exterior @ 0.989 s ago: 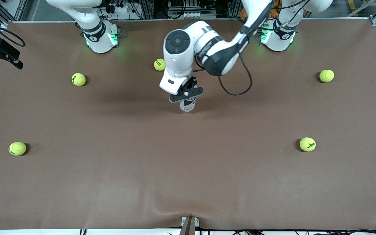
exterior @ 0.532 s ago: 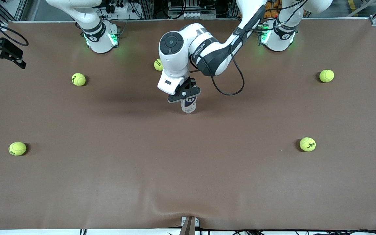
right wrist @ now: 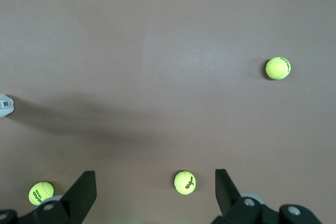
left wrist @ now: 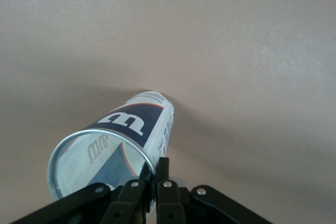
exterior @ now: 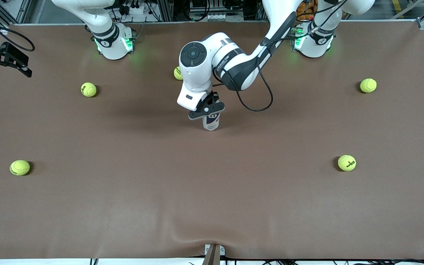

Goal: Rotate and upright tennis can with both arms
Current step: 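Lower the upright can onto the table with the left gripper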

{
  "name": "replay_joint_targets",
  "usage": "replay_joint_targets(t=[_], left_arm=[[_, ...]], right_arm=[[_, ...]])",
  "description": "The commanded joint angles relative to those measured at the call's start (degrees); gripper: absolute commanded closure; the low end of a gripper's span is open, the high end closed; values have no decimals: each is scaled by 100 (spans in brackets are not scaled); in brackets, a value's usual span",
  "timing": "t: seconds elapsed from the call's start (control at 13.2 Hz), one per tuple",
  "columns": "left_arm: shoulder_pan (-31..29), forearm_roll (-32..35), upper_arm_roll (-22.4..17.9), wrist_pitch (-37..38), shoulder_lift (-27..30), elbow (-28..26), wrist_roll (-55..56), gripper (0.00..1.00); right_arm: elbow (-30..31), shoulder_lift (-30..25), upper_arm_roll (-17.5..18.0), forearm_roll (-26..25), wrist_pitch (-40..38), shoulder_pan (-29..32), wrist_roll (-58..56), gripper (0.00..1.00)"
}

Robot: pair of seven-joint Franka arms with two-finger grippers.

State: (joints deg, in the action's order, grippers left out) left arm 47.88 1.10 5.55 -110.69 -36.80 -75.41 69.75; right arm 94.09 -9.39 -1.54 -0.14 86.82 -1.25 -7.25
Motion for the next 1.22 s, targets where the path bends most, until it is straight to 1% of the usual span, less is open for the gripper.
replay_joint_targets(t=[0.0,0.15,0.3,0.38,0.46,0.61,0.84,0.91,0.99,1.06,1.14], left_arm=[[37,171,-19,-23,-64,61,153,100],[37,171,-19,-32,-73,61,161,95],[37,171,-10,-23,-56,61,179,94],[37,162,-10,-23,-47,61,179,86],[37,171,-10,-23,-47,61,170,71],[37,162,-10,-32,-38,61,170,52],[28,145,-10,-23,-3,70,170,47],[28,145,-1,-23,23,79,170,43],[19,127,-1,-23,85,79,170,34],[-7,101,16,-14,146,79,170,22],[-25,92,16,3,225,79,161,3]], right_arm=[[48,-10,-22,102,72,20,-92,0],[48,7,-22,102,81,11,-92,0],[48,25,-22,102,125,11,-92,0],[48,42,-22,102,134,2,-92,0],[48,43,-22,102,134,2,-92,0],[48,43,-22,102,134,2,-92,0],[48,43,-22,102,107,-7,-92,0],[48,43,-22,102,99,2,-92,0],[48,43,-22,102,81,2,-92,0],[48,34,-22,102,72,2,-92,0],[48,34,-22,102,63,2,-92,0]])
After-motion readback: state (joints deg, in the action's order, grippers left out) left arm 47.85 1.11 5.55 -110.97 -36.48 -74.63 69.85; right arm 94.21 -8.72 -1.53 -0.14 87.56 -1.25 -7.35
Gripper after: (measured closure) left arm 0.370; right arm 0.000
